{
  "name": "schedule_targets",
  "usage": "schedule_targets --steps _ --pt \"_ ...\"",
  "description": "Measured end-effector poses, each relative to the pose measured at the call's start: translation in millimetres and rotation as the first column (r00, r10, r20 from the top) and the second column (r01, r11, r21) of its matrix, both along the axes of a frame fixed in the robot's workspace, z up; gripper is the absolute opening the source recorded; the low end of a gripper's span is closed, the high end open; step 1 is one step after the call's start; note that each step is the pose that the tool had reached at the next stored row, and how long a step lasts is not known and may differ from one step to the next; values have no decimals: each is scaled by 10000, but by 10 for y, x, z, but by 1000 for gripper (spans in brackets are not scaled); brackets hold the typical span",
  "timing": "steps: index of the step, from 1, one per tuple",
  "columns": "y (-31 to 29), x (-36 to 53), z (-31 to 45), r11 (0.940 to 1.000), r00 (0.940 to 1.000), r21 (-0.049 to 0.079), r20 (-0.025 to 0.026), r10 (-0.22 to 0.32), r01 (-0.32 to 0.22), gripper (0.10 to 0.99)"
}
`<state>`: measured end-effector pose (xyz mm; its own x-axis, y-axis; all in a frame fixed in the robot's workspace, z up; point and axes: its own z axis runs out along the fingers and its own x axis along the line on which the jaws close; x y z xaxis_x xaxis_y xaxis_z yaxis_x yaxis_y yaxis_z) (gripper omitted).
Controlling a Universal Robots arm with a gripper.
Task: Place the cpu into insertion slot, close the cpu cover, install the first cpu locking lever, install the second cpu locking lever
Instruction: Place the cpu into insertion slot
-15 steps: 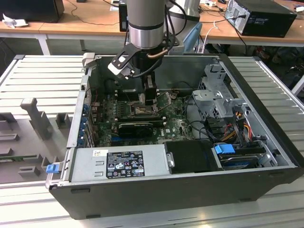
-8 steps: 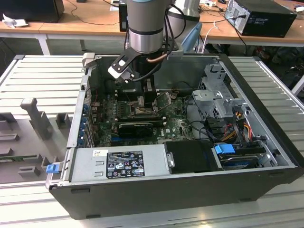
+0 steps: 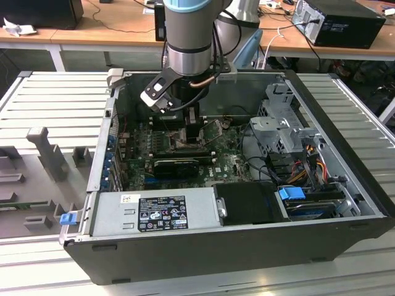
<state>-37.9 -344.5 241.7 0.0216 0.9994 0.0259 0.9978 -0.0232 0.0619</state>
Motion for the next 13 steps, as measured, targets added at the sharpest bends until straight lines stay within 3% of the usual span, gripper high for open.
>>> schedule_targets --steps 13 --pt "46 -1 -133 10000 10000 55 0 -33 33 529"
